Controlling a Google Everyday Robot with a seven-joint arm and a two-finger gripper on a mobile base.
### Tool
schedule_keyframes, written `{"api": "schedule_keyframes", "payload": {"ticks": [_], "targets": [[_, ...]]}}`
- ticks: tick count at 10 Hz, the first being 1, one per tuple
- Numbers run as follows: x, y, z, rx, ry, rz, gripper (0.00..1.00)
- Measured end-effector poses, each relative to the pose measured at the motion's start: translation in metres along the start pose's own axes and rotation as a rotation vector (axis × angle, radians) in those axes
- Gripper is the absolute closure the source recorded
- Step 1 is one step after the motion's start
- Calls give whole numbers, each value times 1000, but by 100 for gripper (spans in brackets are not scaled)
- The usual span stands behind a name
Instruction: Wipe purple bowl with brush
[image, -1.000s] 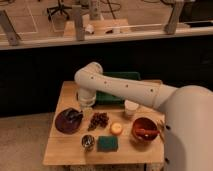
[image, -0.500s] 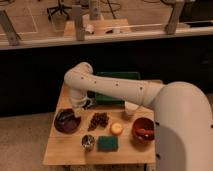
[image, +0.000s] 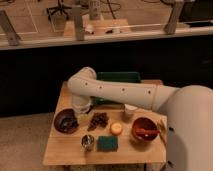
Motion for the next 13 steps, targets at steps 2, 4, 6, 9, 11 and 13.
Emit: {"api": "schedule_keyframes", "payload": {"ticks": [2, 4, 6, 9, 11, 13], "targets": [[15, 9, 2, -4, 25, 6, 96], [36, 9, 3, 1, 55, 30, 96], [53, -3, -2, 18, 73, 63, 96], [56, -22, -10, 40, 89, 82, 96], [39, -32, -8, 45, 95, 61, 96], [14, -36, -6, 44, 85, 29, 96]]}}
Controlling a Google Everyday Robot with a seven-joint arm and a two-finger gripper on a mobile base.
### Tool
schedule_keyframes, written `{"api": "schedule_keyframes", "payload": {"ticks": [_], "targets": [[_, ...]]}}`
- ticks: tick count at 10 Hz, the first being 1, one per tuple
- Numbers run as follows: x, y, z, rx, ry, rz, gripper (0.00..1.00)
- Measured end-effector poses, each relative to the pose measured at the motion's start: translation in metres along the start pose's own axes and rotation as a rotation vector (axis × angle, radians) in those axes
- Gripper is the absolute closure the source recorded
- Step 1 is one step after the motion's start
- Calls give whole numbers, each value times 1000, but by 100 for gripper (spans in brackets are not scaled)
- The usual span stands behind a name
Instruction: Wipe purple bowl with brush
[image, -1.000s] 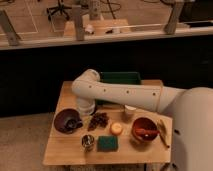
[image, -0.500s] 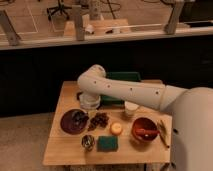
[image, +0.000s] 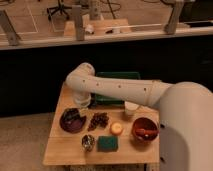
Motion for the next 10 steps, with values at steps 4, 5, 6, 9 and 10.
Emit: {"api": "schedule_keyframes", "payload": {"ticks": [4, 5, 6, 9, 10], "targets": [[-19, 18, -8, -19, -74, -40, 96], [-21, 23, -11, -30, -99, -47, 96], [-21, 33, -12, -46, -122, -53, 96], [-10, 51, -7, -85, -116, -58, 96], [-3, 54, -4, -96, -105, -52, 96]]}}
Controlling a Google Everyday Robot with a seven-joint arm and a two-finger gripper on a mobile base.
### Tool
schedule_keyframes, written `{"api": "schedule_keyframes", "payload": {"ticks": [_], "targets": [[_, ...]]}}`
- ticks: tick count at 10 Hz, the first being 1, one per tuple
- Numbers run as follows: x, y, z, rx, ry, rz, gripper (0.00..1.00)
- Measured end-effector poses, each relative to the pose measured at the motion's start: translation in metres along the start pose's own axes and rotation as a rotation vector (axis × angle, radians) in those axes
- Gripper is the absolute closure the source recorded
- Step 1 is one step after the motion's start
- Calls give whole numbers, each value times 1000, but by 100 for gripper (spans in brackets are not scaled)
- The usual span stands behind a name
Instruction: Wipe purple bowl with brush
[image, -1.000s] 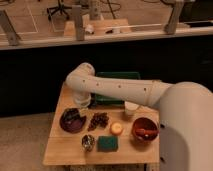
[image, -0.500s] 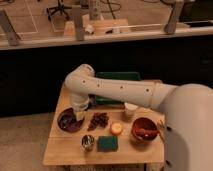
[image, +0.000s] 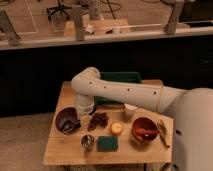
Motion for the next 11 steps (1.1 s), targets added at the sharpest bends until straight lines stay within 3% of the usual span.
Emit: {"api": "schedule_keyframes", "payload": {"ticks": [2, 5, 8, 11], "targets": [[25, -2, -3, 8, 14, 38, 96], [41, -15, -17, 35, 33, 71, 96], [33, -36, -28, 63, 40, 72, 96], [14, -52, -23, 57, 34, 57, 96]]}}
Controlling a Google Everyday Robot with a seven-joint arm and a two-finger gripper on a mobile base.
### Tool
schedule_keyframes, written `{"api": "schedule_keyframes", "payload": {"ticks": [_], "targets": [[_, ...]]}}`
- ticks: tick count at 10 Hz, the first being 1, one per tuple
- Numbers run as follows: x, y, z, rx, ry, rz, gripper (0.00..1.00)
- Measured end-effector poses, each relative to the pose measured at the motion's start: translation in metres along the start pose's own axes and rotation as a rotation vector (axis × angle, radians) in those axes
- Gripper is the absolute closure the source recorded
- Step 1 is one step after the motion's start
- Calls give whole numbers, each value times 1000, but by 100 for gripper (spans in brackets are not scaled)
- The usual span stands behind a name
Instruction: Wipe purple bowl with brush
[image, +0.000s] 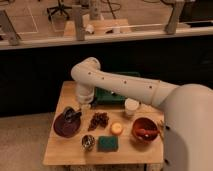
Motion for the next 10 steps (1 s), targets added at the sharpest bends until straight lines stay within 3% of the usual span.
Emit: {"api": "schedule_keyframes", "payload": {"ticks": [10], "targets": [[-42, 38, 24, -69, -27, -101, 96]]}}
